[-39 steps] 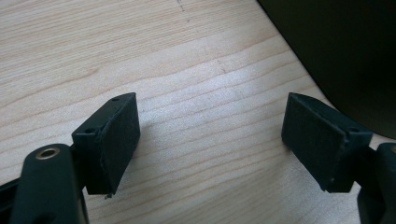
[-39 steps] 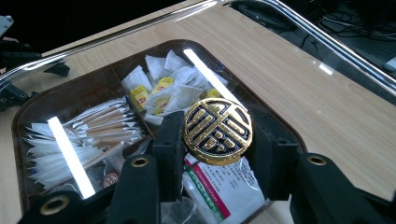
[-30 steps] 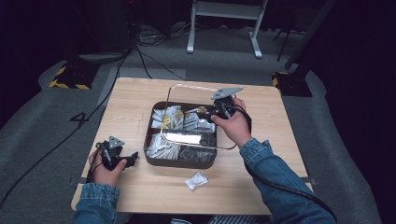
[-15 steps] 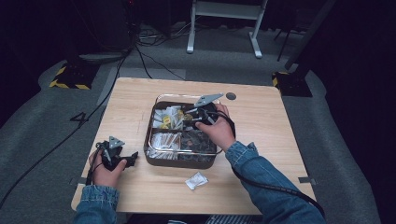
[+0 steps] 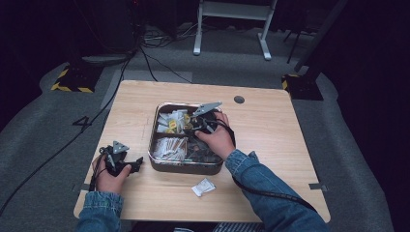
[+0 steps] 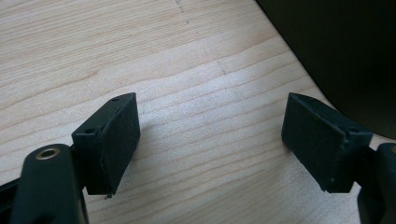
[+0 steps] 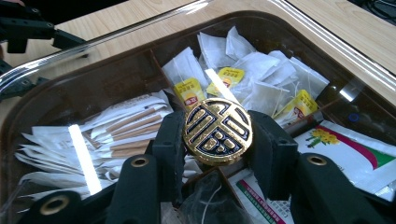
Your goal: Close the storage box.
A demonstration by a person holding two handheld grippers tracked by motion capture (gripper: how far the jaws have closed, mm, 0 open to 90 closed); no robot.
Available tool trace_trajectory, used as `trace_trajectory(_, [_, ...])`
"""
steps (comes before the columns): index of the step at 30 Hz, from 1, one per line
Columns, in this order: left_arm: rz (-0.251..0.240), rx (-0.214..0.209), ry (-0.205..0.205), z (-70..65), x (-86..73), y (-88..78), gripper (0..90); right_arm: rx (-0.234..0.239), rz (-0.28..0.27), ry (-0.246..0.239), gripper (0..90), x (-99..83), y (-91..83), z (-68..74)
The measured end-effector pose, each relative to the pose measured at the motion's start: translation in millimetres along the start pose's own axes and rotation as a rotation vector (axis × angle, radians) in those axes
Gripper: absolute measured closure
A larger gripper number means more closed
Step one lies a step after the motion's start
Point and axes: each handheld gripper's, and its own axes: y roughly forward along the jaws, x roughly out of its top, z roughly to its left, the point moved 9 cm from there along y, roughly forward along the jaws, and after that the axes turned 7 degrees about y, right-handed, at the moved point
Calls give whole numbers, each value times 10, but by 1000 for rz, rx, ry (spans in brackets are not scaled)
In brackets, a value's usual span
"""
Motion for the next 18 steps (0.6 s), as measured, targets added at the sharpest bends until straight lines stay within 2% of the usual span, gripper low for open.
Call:
trace_trajectory(5, [4, 0, 5, 8, 4, 2, 198, -30, -10, 7, 590, -39, 28, -44])
trace_trajectory(18, [5, 0, 6, 8, 5, 4, 198, -39, -13, 12, 590, -101, 74, -51])
